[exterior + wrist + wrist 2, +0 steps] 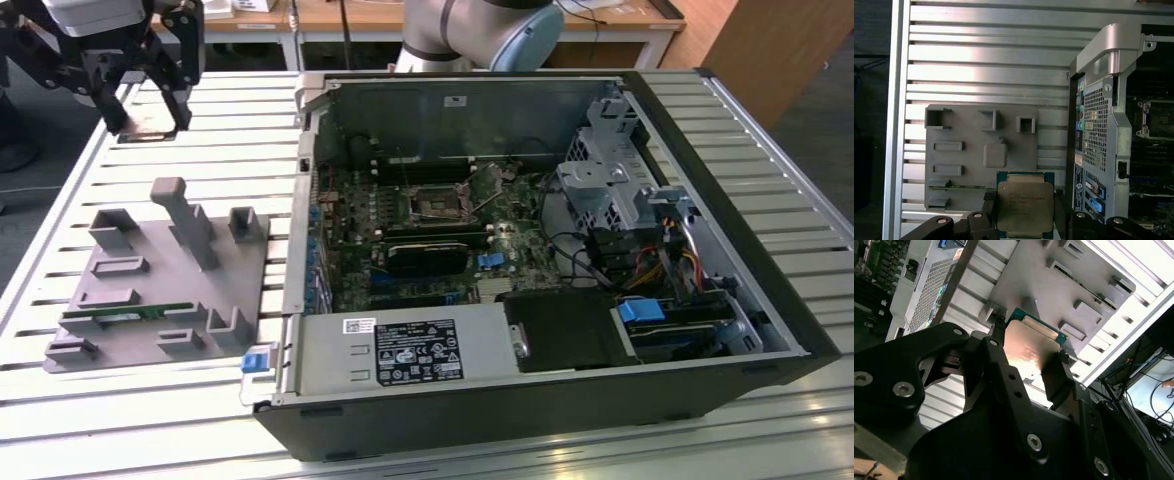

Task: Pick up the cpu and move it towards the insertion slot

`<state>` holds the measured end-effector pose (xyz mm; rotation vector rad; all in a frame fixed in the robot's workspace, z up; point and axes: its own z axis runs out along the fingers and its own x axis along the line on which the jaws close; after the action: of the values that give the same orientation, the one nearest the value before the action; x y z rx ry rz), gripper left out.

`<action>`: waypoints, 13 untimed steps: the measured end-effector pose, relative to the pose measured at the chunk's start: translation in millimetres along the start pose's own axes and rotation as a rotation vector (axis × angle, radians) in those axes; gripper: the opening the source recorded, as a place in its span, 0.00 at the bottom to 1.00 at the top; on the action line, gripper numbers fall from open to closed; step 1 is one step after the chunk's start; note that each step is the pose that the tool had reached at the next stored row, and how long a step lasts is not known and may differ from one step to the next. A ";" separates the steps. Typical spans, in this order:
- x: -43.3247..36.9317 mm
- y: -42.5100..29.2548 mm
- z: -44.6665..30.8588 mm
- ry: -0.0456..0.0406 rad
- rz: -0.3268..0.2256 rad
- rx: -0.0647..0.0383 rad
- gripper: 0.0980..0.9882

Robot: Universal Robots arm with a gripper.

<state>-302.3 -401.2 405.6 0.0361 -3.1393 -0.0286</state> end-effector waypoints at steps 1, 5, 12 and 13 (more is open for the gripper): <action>-1.6 0.0 0.0 0.0001 0.000 0.000 0.50; -8.1 0.1 0.0 0.0000 0.000 0.000 0.50; -19.4 0.6 -0.1 0.0001 0.000 0.000 0.50; -21.1 0.7 0.0 0.0000 0.000 0.000 0.50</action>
<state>-281.2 -399.9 405.7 0.0361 -3.1393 -0.0286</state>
